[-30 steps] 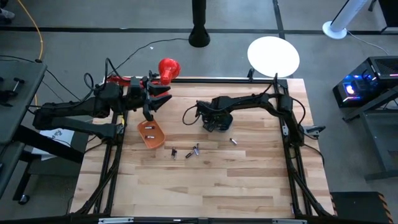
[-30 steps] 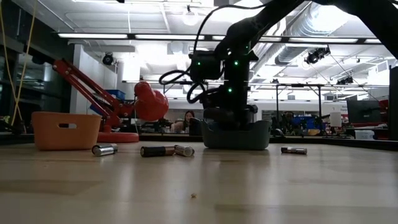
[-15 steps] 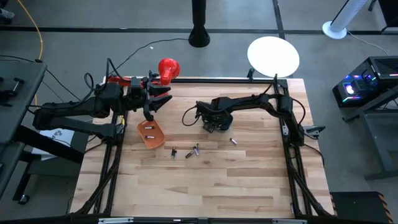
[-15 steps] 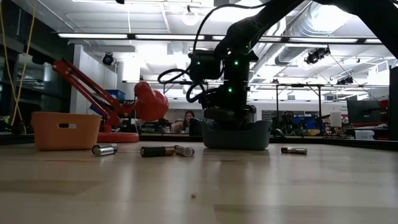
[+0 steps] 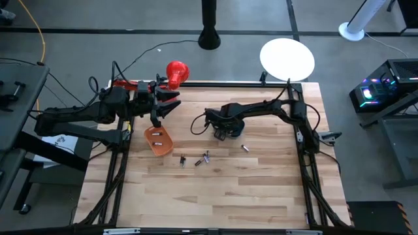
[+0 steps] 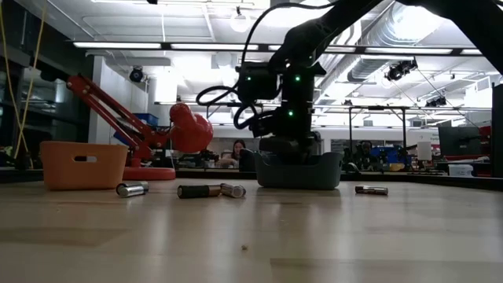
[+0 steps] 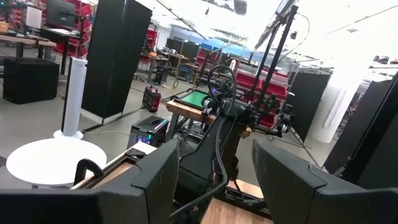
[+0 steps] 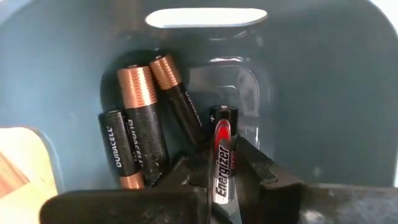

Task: Sort batteries
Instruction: Put the silver battery from the blue bin into the orange bin

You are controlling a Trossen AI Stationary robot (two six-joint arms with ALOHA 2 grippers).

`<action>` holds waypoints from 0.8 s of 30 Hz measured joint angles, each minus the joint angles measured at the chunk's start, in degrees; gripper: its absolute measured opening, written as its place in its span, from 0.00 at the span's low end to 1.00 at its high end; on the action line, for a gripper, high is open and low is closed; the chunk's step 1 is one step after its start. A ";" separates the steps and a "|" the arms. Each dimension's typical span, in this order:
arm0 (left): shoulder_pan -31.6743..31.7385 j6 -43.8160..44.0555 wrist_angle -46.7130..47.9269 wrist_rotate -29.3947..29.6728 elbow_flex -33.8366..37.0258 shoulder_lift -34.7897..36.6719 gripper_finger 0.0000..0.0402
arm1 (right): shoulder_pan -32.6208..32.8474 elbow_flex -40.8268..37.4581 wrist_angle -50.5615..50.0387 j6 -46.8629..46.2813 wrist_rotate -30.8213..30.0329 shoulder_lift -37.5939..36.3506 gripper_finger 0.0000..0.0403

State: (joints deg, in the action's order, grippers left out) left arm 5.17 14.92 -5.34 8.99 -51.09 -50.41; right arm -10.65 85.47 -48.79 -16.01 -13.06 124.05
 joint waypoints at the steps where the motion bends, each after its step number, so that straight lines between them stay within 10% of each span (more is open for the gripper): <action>1: 0.00 -0.02 0.00 -0.02 0.00 0.00 0.48 | 0.29 0.66 -0.69 0.61 -0.32 0.14 0.05; 24: 0.02 -0.70 1.52 -0.09 0.04 0.02 0.48 | 1.35 15.38 -16.39 7.85 -4.50 0.72 0.05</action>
State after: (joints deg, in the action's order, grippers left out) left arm 5.19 14.21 -3.82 8.90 -51.05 -50.40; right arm -9.29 100.84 -65.18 -8.16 -17.56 124.78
